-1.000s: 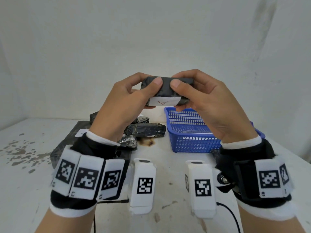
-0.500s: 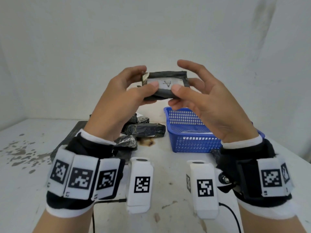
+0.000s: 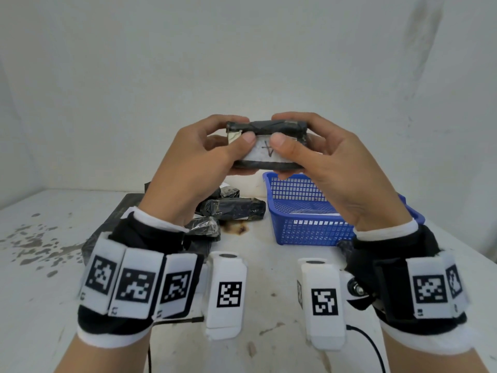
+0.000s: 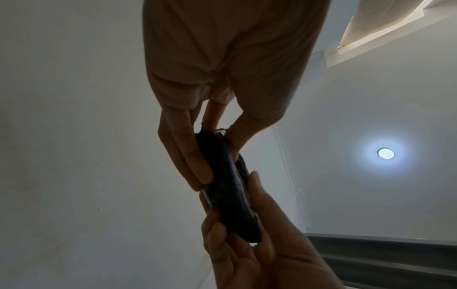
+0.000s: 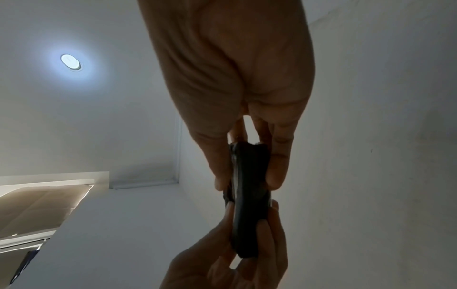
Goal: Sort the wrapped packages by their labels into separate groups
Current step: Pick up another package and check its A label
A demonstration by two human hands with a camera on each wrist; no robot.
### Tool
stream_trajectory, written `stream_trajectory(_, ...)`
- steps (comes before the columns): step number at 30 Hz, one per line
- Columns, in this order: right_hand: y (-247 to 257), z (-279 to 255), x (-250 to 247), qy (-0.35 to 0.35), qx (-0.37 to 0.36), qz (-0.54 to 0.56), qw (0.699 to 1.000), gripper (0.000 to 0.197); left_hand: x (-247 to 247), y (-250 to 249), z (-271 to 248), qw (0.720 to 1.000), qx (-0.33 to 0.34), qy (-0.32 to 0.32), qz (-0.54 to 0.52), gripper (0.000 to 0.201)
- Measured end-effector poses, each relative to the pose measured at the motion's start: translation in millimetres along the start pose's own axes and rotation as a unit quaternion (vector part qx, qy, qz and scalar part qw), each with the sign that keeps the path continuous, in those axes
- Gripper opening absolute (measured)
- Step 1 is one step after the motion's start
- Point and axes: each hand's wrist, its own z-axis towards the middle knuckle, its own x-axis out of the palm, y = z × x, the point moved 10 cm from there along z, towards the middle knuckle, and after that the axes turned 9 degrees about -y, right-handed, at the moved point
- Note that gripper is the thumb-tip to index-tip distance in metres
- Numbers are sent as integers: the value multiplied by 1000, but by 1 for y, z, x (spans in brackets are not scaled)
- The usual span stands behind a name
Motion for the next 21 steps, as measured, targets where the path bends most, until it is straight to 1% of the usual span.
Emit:
stream_trajectory(3,-1,2,-2,-6,-3,0,1000,24,1,2,0,1000,4,8,23,25)
stream_trajectory(6,-2,1,-2,-2,4,-6,1000,35,0,-1,-1,999,21,9,46,25)
stream_trajectory(8,-3,1,-2,0,3,-10,1000,31,0,-4,-2,998,28,10,50,27)
stream_trajectory(11,-3,2,-3,2,-1,-5,1000,19,1,-4,-3,999,10,12,31,29)
stream_trajectory(13,-3,2,-3,3,-2,0,1000,17,2,-3,-3,1000,3,18,14,18)
stream_trajectory(14,-3,2,-3,6,-5,3,1000,16,2,-2,-3,1000,1,20,12,17)
stream_trajectory(16,-3,3,-3,9,-6,8,1000,21,2,2,-1,1000,-6,17,19,23)
stream_trajectory(18,-4,4,-4,4,1,12,1000,27,2,4,0,999,-8,16,30,25)
stream_trajectory(21,-4,5,-3,6,11,22,1000,18,3,3,-1,999,-10,21,31,25)
